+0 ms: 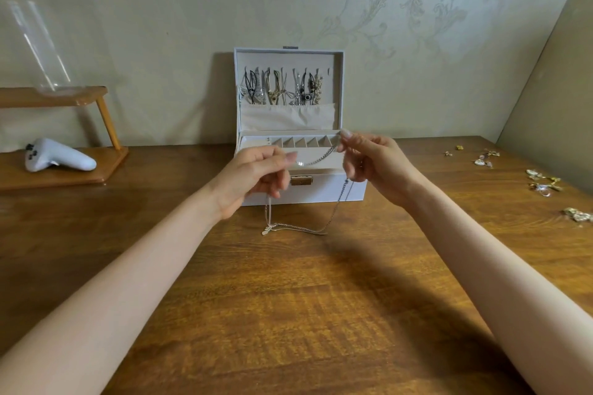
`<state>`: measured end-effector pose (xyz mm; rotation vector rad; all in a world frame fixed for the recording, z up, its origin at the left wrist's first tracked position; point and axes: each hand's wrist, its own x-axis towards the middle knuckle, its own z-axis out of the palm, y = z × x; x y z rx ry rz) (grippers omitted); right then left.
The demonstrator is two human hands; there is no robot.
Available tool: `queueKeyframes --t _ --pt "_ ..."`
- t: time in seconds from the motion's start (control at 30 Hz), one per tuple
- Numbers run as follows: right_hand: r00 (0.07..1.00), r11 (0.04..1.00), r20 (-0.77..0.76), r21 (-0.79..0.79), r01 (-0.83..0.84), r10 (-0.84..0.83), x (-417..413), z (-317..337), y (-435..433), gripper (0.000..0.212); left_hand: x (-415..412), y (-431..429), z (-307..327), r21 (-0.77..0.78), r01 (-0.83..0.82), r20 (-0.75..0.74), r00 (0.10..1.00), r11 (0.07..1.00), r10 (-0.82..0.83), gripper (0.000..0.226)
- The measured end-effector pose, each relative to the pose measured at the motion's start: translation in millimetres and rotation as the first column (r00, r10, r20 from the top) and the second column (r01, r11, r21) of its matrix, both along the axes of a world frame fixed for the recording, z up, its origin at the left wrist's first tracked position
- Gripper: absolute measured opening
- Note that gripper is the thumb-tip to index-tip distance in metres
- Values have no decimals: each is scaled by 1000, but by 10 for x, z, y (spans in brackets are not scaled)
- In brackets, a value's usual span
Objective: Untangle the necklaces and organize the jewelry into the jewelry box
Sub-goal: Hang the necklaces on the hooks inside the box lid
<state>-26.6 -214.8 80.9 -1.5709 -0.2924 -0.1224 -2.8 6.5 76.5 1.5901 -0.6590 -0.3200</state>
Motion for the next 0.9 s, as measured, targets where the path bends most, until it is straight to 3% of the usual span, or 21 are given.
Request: queueKeyframes --t 0.2,0.37,0.67,0.8,0.9 --pt "996 996 45 -47 -71 73 -87 77 180 24 -174 -174 -57 268 253 -231 954 929 -193 26" --pt "993 986 71 -140 -85 96 -140 91 295 24 -216 -276 -129 110 187 -382 914 976 -132 24" --pt "966 965 -44 -57 -256 254 -197 122 336 18 -189 -283 -145 -128 112 -529 832 985 -163 37" --pt "969 971 -79 -36 -236 232 -193 118 323 26 -168 -277 -123 -186 -19 -521 850 982 -82 12" --pt "973 976 -83 -13 -217 215 -180 109 315 28 -145 -251 -100 -211 -33 -486 871 977 -76 9"
